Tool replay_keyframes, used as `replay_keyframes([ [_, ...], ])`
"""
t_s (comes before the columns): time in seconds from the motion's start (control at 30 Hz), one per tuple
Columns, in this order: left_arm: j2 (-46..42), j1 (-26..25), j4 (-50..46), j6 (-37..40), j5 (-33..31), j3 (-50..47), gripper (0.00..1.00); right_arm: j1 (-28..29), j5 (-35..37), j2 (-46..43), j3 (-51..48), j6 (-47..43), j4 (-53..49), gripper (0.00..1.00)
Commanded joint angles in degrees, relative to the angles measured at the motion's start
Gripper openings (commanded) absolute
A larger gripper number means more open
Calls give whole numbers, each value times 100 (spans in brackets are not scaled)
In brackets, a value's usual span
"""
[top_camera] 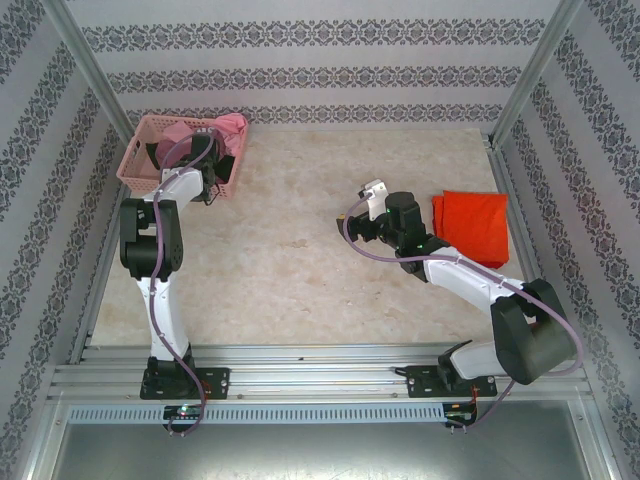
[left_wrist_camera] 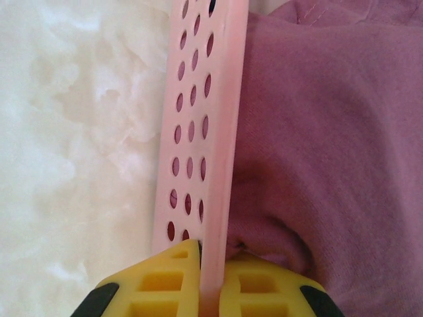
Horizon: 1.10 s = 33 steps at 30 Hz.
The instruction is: Fold and stack the t-shirts
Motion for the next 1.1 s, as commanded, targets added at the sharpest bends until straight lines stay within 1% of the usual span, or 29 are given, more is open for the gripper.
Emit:
replay_keyframes([
  [0.0, 123, 85, 124, -588, -282, 311, 0, 50, -6, 48, 88, 9, -19, 98],
  [0.1, 69, 139, 69, -616, -281, 316, 0, 57, -65, 118, 145, 18, -17, 98],
  [0.3, -454, 234, 347, -551, -495, -358, 0, 73, -161, 232, 206, 91, 29, 98],
  [0.5, -631, 379, 446, -522, -465, -633, 0, 108, -193, 290, 223, 117, 42, 98],
  [0.67, -455, 463, 459, -377, -477, -364, 0, 116, -184, 278, 218, 132, 17, 98],
  [0.83, -135, 605, 227, -55, -350, 245, 0, 125, -157, 286, 215, 127, 4, 98],
  [0.97, -84, 693, 256, 171, -292, 372, 0, 131, -182, 334, 262, 169, 9, 98],
  [1.0, -98, 717, 276, 214, -244, 356, 7, 144, -184, 333, 283, 180, 8, 98],
  [1.07, -193, 748, 393, 410, -110, 214, 38, 174, -184, 331, 306, 189, 18, 98],
])
